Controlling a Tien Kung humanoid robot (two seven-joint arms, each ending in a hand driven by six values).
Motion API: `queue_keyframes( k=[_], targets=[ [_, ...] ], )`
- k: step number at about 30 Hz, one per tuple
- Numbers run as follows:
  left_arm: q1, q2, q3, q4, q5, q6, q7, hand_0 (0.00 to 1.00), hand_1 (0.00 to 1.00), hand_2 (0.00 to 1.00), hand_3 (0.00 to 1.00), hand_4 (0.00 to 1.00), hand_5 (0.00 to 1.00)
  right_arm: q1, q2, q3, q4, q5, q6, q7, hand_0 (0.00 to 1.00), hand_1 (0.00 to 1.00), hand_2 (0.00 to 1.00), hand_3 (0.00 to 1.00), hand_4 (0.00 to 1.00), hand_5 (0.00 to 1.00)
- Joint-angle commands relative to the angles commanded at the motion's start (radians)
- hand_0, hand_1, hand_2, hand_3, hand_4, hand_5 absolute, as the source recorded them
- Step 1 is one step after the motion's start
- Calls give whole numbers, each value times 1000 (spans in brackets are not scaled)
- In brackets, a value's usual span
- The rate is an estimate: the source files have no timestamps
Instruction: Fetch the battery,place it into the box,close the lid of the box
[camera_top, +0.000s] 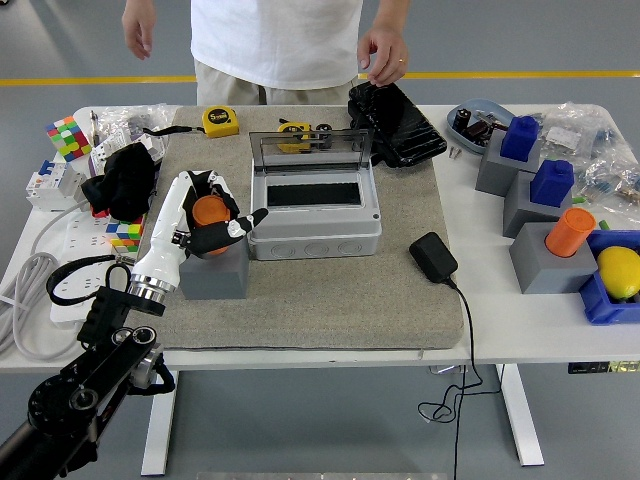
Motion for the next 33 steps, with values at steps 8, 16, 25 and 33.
queue_keyframes(
  k=[8,16,25,33],
  targets=[
    [-144,48,145,-104,214,38,190,59,72,170,222,968,2,2,-1,0,0,2,-1,1,545,600,584,543,921,457],
    [-329,-10,294,-12,425,17,384,65,74,172,233,987,2,6,-1,-2,1,2,-5,2,545,600,584,543,921,457],
    [-440,-82,389,97,488,13,464,66,74,174,240,998,2,1,1,-17,-1,12,-5,0,544,600,583,543,920,458],
    [-546,-85,491,235,516,14,492,86,87,182,268,998,43,7,2,-18,2,8,-6,1,544,600,583,542,919,457]
  ],
)
